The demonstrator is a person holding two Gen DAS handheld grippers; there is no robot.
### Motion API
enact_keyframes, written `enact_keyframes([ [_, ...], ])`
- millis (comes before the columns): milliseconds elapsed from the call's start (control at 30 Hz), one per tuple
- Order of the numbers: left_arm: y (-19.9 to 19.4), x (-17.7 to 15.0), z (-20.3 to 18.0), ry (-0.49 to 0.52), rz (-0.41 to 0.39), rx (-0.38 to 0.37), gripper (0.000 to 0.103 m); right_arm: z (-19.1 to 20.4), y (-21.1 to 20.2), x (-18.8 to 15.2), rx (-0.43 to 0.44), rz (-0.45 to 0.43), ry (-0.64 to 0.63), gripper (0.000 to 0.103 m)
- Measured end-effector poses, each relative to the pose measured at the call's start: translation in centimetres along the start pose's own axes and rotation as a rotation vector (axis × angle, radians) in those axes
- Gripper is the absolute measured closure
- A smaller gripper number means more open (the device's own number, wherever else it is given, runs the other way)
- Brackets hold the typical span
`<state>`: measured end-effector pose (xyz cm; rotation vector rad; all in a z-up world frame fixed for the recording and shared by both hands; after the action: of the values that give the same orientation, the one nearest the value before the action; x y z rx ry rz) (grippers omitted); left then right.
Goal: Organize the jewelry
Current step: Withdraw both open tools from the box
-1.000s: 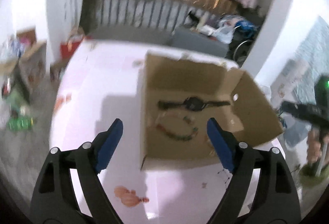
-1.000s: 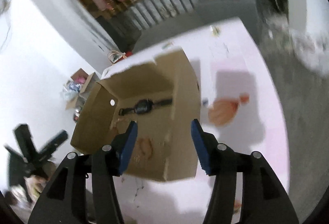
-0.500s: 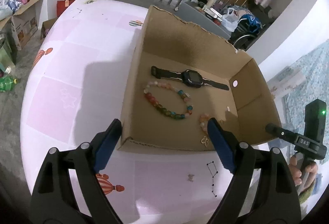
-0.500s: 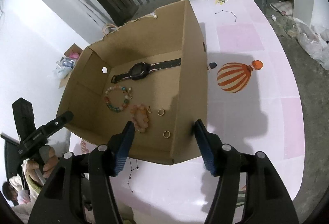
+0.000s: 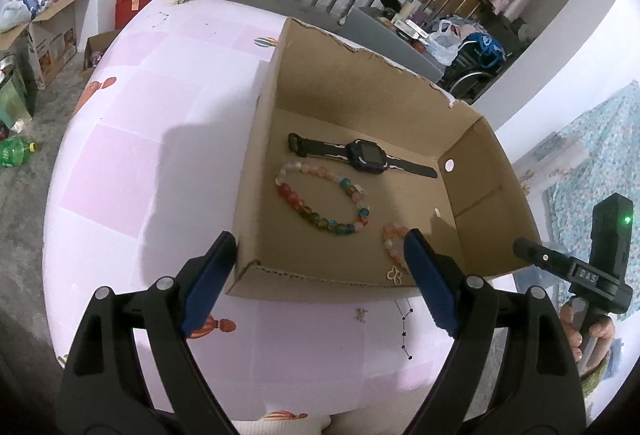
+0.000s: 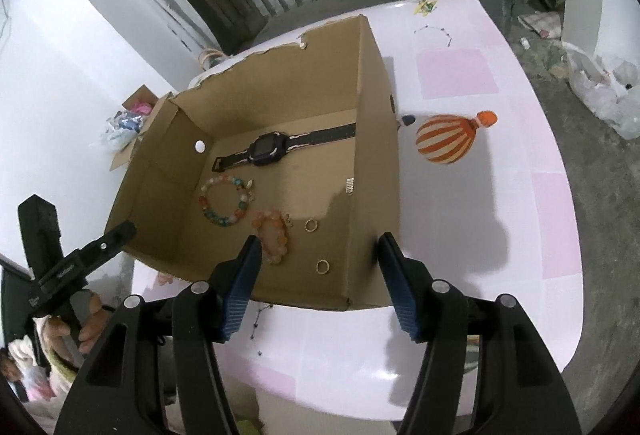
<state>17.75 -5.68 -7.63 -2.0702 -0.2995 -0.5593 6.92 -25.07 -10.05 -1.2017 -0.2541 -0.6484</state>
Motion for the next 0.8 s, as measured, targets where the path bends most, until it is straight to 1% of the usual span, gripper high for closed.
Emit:
enact_keyframes([
  [100,0.6,0.0,0.2,0.004,0.0,-0.008,0.022,-0.6,0.5,0.4,-0.013,-0.015,0.009,0.043],
  [233,0.2,-0.1,0.2,0.028,-0.043,-0.027,0.022,-0.3,-0.1,0.2,-0.005,-0.055,0.009,0.043],
  [267,-0.3,-0.1,0.1,0.041,-0.066,-0.027,0.022,-0.2,-0.8,0.2,-0.002,-0.082,0.0,0.043],
  [300,-1.2,0.0,0.2,0.059,-0.11,-0.017,0.022,-0.3,-1.5,0.1,-0.015,-0.105,-0.006,0.043],
  [333,-2.3,-0.1,0.2,0.084,-0.161,-0.004,0.022,-0.6,-2.8,0.0,-0.045,-0.148,-0.019,0.043],
  [400,-4.9,-0.5,0.4,0.155,-0.273,0.038,0.022,-0.8,-4.9,-0.3,-0.071,-0.227,-0.037,0.043],
  [467,-6.6,-1.4,0.3,0.224,-0.33,0.05,0.022,0.2,-7.0,-1.0,-0.052,-0.306,-0.088,0.043],
  [500,-7.3,-2.1,0.0,0.262,-0.346,0.045,0.022,1.2,-7.4,-1.7,-0.027,-0.321,-0.128,0.043],
  [533,-7.7,-3.2,-0.5,0.312,-0.351,0.036,0.022,2.1,-7.3,-2.2,-0.004,-0.316,-0.157,0.043],
  [567,-7.8,-4.3,-1.0,0.358,-0.342,0.024,0.022,3.9,-6.4,-3.4,0.038,-0.285,-0.211,0.043],
  [600,-7.5,-5.5,-1.5,0.401,-0.324,0.014,0.022,5.3,-5.4,-4.2,0.063,-0.258,-0.258,0.043],
  [633,-7.1,-6.3,-1.9,0.43,-0.309,0.009,0.022,6.6,-4.3,-5.0,0.074,-0.233,-0.307,0.044],
  [700,-5.3,-8.3,-2.7,0.498,-0.254,0.006,0.024,8.7,-2.0,-6.2,0.088,-0.189,-0.383,0.048],
  [767,-3.7,-9.3,-2.9,0.529,-0.207,0.02,0.038,10.4,0.8,-7.1,0.106,-0.138,-0.437,0.055],
  [800,-3.2,-9.6,-2.9,0.535,-0.192,0.013,0.039,11.0,2.1,-7.3,0.12,-0.12,-0.453,0.057],
])
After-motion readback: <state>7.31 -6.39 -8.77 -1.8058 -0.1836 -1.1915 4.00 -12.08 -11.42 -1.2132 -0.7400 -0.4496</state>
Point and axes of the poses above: each gripper's, at about its wrist camera, not at the fingertips, and y roughly the way its jaws point, z to its left, x to its top, the point moved 10 cm from there along y, roughly the way its jaws point, and after that the axes turned 4 degrees about -y, right-handed, at the moved point
